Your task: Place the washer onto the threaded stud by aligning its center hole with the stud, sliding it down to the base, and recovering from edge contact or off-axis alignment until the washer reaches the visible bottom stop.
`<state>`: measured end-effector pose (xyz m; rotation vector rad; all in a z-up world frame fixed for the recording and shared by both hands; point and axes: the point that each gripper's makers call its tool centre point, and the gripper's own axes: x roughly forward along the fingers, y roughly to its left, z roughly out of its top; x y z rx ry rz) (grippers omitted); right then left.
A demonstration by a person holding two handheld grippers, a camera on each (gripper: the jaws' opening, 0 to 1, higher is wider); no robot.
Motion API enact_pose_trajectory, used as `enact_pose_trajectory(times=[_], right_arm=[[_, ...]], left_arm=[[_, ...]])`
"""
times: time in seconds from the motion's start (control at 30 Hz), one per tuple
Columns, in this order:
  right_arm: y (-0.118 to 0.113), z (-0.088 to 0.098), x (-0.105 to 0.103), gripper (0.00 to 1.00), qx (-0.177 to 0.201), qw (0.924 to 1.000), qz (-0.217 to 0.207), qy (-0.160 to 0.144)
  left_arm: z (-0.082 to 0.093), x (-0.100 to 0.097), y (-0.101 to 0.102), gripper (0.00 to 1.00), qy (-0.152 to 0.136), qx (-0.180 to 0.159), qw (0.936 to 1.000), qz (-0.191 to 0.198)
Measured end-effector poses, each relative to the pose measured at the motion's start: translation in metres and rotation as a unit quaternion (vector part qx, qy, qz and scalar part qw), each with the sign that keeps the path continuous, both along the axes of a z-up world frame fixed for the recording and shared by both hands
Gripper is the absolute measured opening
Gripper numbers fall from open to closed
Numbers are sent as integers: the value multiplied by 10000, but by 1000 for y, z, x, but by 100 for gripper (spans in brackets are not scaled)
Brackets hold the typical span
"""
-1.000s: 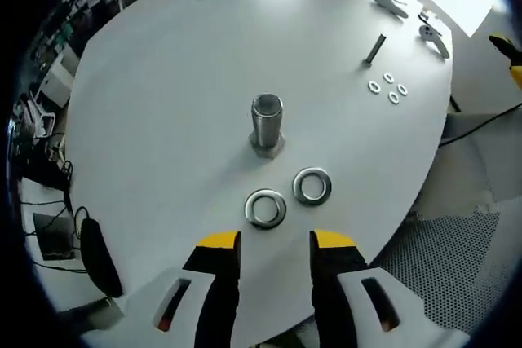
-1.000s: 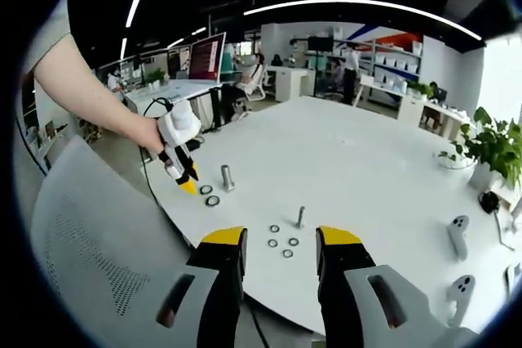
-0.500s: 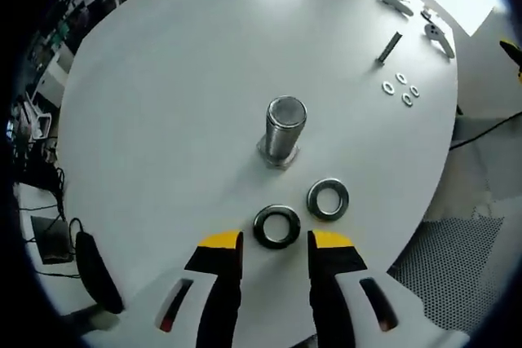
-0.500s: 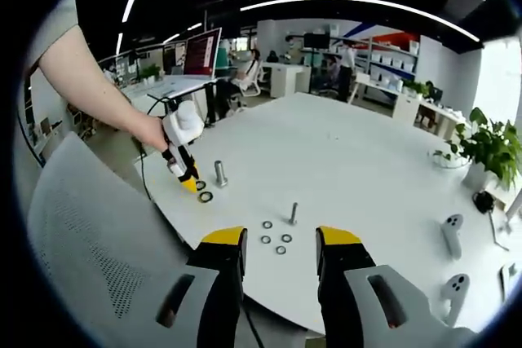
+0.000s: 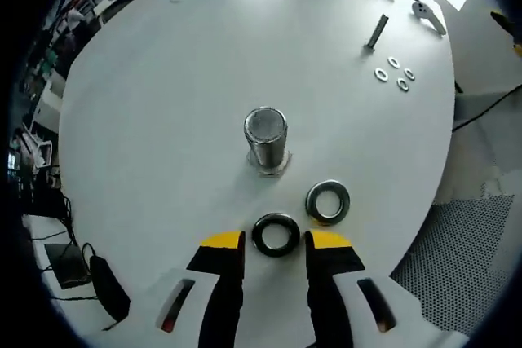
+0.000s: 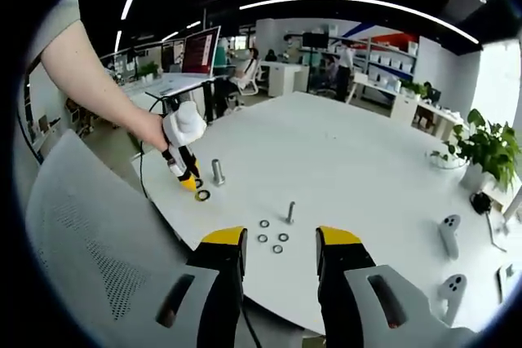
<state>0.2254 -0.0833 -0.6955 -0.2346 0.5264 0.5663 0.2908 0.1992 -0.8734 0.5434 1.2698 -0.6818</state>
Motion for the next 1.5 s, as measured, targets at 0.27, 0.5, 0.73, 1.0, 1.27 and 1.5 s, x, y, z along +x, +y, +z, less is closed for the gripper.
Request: enact_pose_trajectory(times=[0.27, 0.5, 0.73, 1.0, 1.27, 1.5], right_arm=[[0, 0, 0, 36, -17, 10000, -14, -2], [0, -1, 0, 36, -32, 10000, -2, 7], [-1, -1, 0, 36, -37, 10000, 2, 7], [0, -1, 0, 36, -31, 10000, 10, -1], [0, 0, 0, 35, -30, 10000, 21, -2], [1, -1, -1, 35, -42, 10000, 61, 15]], left_arm=[[3, -4, -3, 22, 316, 326, 9990, -57], [5, -7, -3, 24, 507, 448, 9972, -322], [5, -6, -2, 23, 495, 461, 9975, -228], [6, -8, -2, 20, 313, 470, 9982, -216], [6, -5, 0, 19, 220, 312, 9992, -144], [6, -5, -1, 19, 107, 205, 9995, -193]])
